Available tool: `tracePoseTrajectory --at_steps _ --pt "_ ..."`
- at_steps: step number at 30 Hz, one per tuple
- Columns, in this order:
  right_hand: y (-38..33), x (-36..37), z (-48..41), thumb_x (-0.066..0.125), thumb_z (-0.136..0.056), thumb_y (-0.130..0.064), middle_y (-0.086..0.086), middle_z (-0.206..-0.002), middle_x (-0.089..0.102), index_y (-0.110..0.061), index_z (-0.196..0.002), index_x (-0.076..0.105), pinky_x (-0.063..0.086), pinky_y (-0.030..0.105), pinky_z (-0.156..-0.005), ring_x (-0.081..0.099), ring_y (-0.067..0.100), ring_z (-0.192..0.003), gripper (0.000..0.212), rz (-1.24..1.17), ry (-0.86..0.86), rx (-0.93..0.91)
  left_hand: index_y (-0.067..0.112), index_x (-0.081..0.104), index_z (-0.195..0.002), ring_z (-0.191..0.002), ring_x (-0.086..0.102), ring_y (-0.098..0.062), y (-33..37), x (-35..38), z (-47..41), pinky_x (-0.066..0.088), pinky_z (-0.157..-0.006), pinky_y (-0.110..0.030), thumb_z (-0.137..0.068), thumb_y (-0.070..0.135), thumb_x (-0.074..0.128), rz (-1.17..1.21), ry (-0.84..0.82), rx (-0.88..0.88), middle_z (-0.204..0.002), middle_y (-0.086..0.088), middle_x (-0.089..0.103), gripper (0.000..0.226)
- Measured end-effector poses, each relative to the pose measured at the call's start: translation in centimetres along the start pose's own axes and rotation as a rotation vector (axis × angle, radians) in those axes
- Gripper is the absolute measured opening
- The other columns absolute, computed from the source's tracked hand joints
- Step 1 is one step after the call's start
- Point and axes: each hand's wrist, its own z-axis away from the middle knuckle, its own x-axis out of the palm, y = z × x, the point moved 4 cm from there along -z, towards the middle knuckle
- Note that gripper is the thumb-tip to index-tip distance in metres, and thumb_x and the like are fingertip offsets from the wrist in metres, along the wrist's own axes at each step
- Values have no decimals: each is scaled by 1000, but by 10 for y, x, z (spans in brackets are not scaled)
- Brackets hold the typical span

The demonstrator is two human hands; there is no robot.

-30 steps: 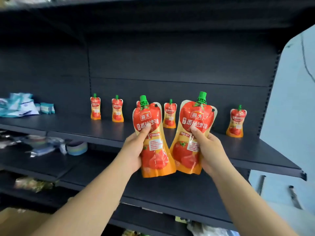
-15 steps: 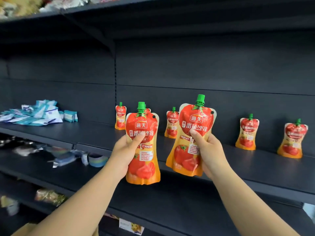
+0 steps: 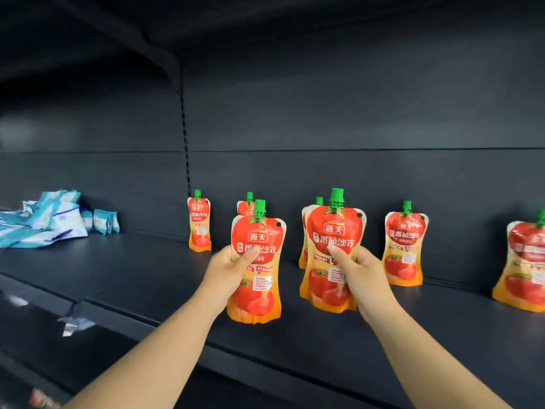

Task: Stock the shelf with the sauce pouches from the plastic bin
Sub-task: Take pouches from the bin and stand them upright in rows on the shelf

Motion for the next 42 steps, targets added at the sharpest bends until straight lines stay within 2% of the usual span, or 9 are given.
tracePoseTrajectory --at_steps 4,8,13,16,22,29,35,38,42 --pt "32 9 -40 61 -86 -28 0 -92 70 -22 -87 61 54 38 -81 67 17 -86 6 45 -45 47 23 60 -94 -97 64 -20 -33 12 -36 51 -89 -41 -81 39 62 7 12 -51 -101 0 68 21" --pt "59 14 -53 60 -86 -28 -7 -93 68 -23 -95 61 53 30 -78 65 10 -88 10 52 -38 79 29 56 -88 -93 61 -12 -50 17 -48 48 -72 -25 -82 33 63 47 18 -41 -94 9 64 11" --pt "73 12 -48 60 -85 -26 -14 -91 65 -33 -90 58 50 23 -74 62 4 -87 8 117 -41 46 31 33 -108 -87 52 1 -74 20 -40 43 -64 -15 -74 21 74 -65 -54 -13 -97 19 51 54" --pt "80 10 -43 64 -83 -24 -16 -93 61 -32 -94 54 47 20 -73 58 2 -88 17 236 -71 61 29 32 -110 -86 52 1 -81 15 -38 45 -56 -11 -71 21 76 -164 -94 -23 -97 19 49 59" --pt "95 16 -54 64 -83 -30 -9 -94 65 -26 -91 60 51 33 -83 62 12 -92 10 247 30 153 32 48 -94 -90 56 -1 -82 -17 -73 46 -70 -19 -71 24 76 -319 -140 -8 -94 17 57 37" --pt "109 76 -79 62 -86 -21 -15 -90 63 -22 -102 60 46 20 -76 60 8 -90 16 220 -10 79 31 52 -92 -87 59 -4 -93 -77 -127 44 -67 -17 -74 12 74 -242 -37 -47 -92 12 62 34" --pt "131 126 -114 61 -87 -26 -1 -113 63 -19 -116 56 47 36 -96 59 17 -108 30 256 -26 91 23 24 -139 -102 57 -18 -114 -119 -163 49 -81 -33 -74 4 72 19 172 -141 -119 -5 57 84" --pt "141 148 -129 62 -86 -28 -3 -115 60 -20 -120 52 47 33 -96 56 16 -111 36 278 -77 115 29 20 -138 -120 46 -19 -126 -118 -174 43 -100 -45 -64 19 82 -148 283 -129 -131 0 44 97" --pt "146 168 -143 62 -87 -27 -4 -119 56 -18 -128 46 42 27 -92 53 16 -116 45 299 -101 144 22 14 -141 -132 30 -28 -128 -110 -189 34 -107 -49 -63 30 82 -368 395 -198 -142 -8 27 104"
